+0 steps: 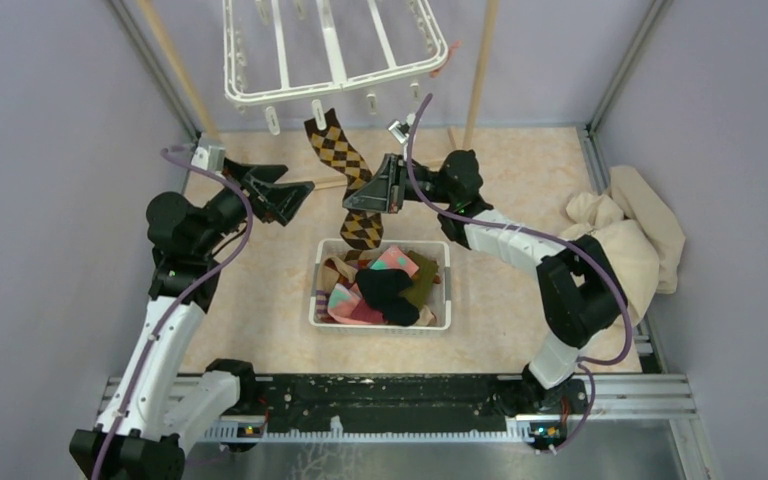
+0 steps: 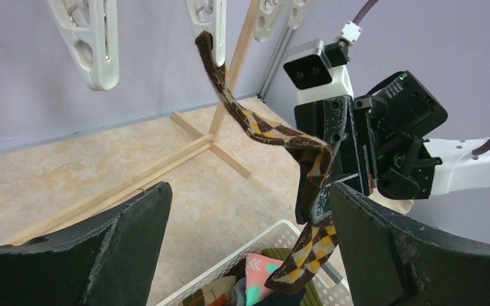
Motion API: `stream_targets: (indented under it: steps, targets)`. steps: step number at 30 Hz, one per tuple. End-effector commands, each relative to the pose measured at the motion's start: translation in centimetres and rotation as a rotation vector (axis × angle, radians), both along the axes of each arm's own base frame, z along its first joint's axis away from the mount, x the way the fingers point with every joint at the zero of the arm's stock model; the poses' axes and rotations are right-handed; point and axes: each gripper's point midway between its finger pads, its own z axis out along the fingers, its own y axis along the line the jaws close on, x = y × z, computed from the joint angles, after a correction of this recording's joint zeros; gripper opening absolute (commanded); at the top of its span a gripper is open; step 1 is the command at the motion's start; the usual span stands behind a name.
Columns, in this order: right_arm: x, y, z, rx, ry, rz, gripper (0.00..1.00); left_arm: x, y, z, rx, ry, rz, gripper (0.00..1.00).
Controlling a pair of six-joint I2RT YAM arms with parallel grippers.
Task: Remove the socks clipped to the hanger
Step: Remove the sock from the hanger.
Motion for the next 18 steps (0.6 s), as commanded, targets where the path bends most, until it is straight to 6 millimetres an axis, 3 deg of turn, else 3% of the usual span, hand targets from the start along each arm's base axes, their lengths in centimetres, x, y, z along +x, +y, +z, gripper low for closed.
stream_targets:
  steps: [1,18]
  targets:
    - [-0.4,-0.8,2.1,0.047,-0.104,-0.014,0.0,-0.2,-0.7,1.6,-0.05,-0.052,-0.056,0.99]
    - [0.1,-0.5,1.4,0.034,-0.097,-0.014,0.0,4.3,-1.8,4.1,-0.137,-0.126,-0.076,0.99]
